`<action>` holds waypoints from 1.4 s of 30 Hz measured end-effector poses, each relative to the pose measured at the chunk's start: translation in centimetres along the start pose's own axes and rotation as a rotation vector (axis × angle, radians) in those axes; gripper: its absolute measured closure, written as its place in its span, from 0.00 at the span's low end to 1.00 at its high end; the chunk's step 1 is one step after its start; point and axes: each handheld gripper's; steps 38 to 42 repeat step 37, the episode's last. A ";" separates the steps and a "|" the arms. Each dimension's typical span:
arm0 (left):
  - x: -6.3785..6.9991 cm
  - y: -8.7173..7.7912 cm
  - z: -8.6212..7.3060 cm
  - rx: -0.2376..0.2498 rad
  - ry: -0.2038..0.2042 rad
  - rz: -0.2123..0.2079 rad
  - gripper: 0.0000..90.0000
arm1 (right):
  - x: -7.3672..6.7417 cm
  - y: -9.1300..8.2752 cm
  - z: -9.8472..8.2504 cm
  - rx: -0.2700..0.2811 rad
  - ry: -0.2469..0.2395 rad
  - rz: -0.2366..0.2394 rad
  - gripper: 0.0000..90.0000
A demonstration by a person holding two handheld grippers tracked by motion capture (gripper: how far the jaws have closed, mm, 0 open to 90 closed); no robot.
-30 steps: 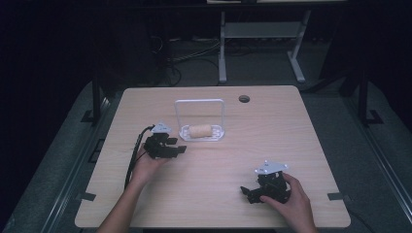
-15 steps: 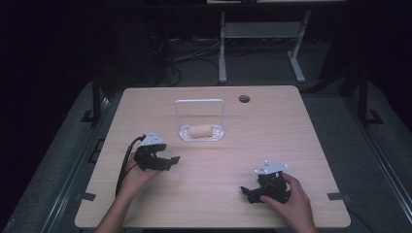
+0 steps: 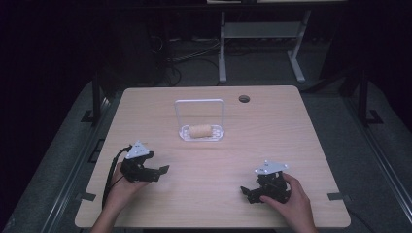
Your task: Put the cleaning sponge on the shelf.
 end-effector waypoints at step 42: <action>-1.0 -2.9 -7.5 -0.065 0.005 0.070 0.14 | 0.0 0.0 0.0 -0.002 -0.001 0.000 0.02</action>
Point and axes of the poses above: each handheld gripper's, and its own axes: y roughly forward along the jaws, z roughly out of its top, x roughly to its right, and after that the axes turned 10 degrees about -y, right-handed
